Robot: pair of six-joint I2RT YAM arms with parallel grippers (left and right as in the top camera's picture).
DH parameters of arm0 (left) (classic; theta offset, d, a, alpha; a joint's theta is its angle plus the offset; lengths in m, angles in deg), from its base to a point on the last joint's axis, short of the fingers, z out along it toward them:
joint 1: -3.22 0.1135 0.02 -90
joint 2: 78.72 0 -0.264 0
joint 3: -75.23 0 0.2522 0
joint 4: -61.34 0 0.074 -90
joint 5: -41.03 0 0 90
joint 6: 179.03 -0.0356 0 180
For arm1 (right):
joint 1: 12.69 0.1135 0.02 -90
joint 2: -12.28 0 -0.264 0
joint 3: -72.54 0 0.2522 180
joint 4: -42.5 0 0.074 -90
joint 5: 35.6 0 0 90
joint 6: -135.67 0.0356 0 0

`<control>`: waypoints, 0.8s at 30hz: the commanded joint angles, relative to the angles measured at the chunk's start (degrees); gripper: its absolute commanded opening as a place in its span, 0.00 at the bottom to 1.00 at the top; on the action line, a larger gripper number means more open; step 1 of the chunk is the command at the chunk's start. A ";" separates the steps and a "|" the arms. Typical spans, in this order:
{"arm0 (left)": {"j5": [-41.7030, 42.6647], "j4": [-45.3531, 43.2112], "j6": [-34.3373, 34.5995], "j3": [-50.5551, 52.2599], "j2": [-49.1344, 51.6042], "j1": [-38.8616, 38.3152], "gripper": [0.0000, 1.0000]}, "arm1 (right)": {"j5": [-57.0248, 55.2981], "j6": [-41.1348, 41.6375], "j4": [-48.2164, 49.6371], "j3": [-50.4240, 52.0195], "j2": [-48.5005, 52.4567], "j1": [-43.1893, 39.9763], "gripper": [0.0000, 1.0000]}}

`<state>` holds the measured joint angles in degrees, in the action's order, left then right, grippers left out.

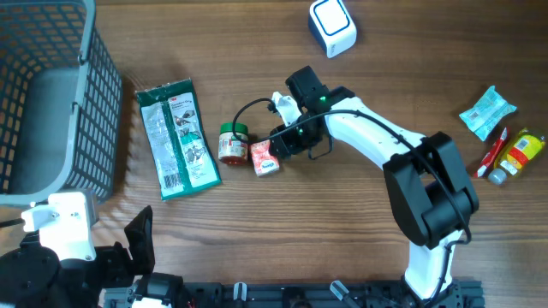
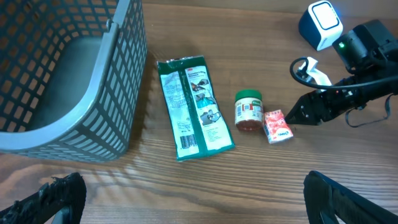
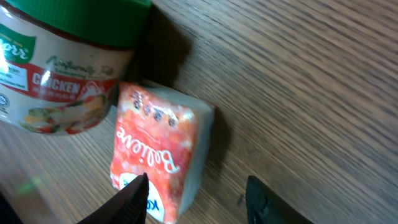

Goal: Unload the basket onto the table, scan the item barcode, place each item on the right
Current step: 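Reach the right gripper to the red Bellone pack and grasp it, then lift the Bellone pack up toward the scanner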

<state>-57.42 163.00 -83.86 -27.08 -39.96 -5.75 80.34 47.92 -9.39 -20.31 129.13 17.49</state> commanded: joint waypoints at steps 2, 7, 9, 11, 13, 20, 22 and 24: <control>0.28 -0.11 -0.68 -0.07 -0.04 0.20 1.00 | 5.03 -2.21 1.64 -0.07 2.56 -0.02 0.51; 0.28 -0.11 -0.68 -0.07 -0.04 0.20 1.00 | 4.98 -1.60 4.26 -0.07 4.59 0.00 0.44; 0.31 -0.11 -0.68 -0.07 -0.04 0.20 1.00 | 4.92 -0.85 4.50 -0.07 5.73 0.00 0.42; 0.28 -0.11 -0.68 -0.07 -0.04 0.20 1.00 | 3.89 -0.09 4.46 -0.07 6.75 0.00 0.33; 0.31 -0.11 -0.68 -0.07 -0.04 0.20 1.00 | 3.89 -0.11 4.52 -0.07 7.06 0.00 0.16; 0.28 -0.11 -0.68 -0.07 -0.04 0.20 1.00 | 16.13 0.48 5.95 -0.09 6.99 -0.92 0.04; 0.31 -0.11 -0.68 -0.07 -0.04 0.20 1.00 | 24.24 -0.98 6.88 -0.09 6.99 -1.86 0.04; 0.31 -0.11 -0.68 -0.07 -0.04 0.20 1.00 | 33.40 -1.03 7.63 -0.09 6.86 -3.43 0.04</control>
<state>-57.42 163.00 -83.84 -27.08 -39.96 -5.75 97.54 47.98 -2.64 -20.42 134.84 16.00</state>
